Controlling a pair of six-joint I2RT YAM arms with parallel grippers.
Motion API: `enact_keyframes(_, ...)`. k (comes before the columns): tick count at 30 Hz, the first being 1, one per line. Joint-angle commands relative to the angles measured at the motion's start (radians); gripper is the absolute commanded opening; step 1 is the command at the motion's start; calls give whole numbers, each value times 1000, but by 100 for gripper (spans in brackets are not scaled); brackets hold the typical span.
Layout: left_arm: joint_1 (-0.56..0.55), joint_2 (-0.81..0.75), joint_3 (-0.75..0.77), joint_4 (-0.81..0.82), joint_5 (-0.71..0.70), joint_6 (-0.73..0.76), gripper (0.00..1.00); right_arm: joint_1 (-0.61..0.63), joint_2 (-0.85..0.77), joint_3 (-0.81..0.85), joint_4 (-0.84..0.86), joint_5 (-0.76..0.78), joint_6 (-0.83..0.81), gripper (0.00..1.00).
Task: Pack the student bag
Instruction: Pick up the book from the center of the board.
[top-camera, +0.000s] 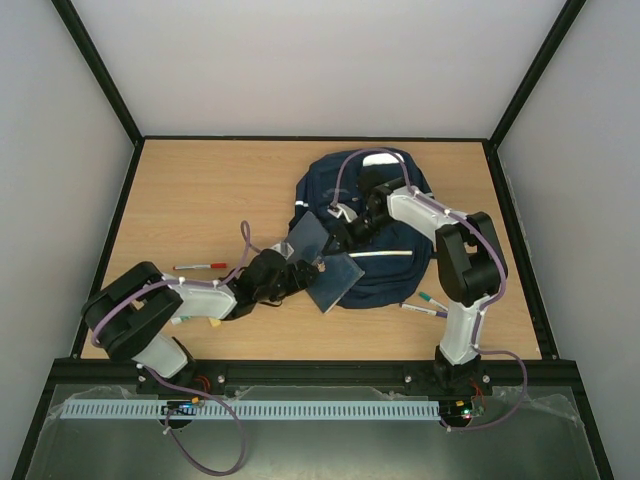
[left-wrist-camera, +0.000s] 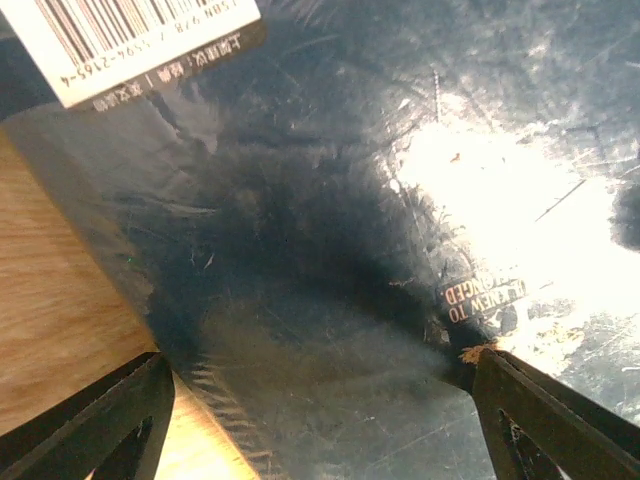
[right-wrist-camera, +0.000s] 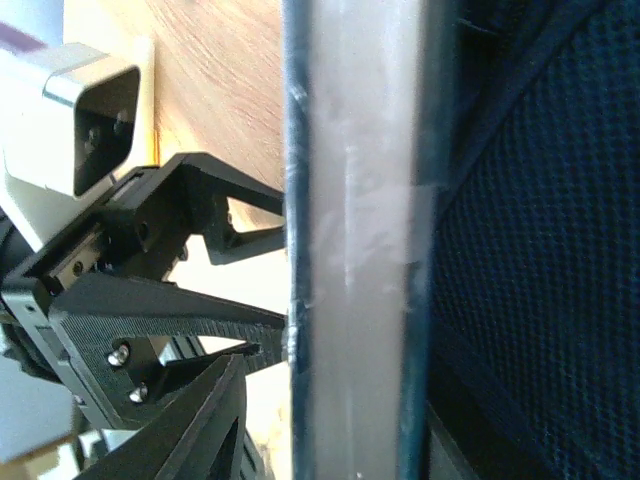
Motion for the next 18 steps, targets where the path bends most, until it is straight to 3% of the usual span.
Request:
enact_keyframes(1, -31, -11, -28, -44, -10, 38, 85, 29, -14, 51, -85, -154, 15, 36)
enact_keyframes(7, -75, -103, -45, -26, -80, 82, 85, 47, -11, 36, -67, -20, 37, 31)
enact_keyframes(14, -86, -161, -72, 19, -106, 103, 85, 142, 50, 76, -87, 11, 17, 40)
enact_keyframes(18, -85, -176, -81, 17, -114, 102, 84, 166, 55, 116, -88, 28, 24, 37)
